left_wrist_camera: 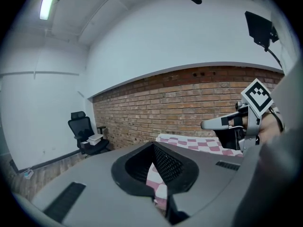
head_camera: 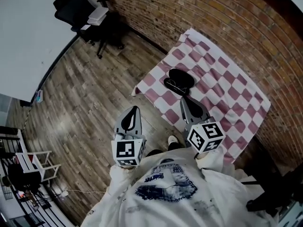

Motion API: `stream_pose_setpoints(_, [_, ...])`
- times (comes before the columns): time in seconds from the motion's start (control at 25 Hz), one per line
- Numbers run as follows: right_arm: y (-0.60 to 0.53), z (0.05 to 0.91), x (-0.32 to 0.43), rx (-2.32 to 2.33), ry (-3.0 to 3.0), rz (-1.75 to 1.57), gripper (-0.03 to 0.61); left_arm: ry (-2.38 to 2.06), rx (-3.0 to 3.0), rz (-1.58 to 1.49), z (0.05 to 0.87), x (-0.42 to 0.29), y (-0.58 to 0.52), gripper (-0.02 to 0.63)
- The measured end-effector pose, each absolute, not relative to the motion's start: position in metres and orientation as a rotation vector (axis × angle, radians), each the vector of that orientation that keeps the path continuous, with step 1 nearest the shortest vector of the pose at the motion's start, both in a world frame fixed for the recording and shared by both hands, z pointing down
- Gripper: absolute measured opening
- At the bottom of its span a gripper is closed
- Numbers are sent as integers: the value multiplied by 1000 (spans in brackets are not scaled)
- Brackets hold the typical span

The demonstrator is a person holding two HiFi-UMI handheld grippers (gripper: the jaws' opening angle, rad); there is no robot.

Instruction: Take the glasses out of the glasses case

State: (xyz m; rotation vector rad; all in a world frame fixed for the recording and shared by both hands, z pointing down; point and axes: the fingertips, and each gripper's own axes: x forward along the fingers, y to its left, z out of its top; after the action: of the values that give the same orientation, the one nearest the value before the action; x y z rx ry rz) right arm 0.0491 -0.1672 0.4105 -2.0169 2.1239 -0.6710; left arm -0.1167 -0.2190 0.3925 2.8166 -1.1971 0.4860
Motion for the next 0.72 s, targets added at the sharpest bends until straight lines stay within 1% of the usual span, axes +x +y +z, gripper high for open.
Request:
stream_pose_setpoints(0.28, [-172, 410, 81, -2060, 2038, -665, 14, -1150, 2863, 518, 389, -94, -240, 9])
stream_pose_setpoints(0.72, [-183, 414, 122, -2181, 1879, -649, 14, -943, 2953, 531, 395, -42, -275, 9])
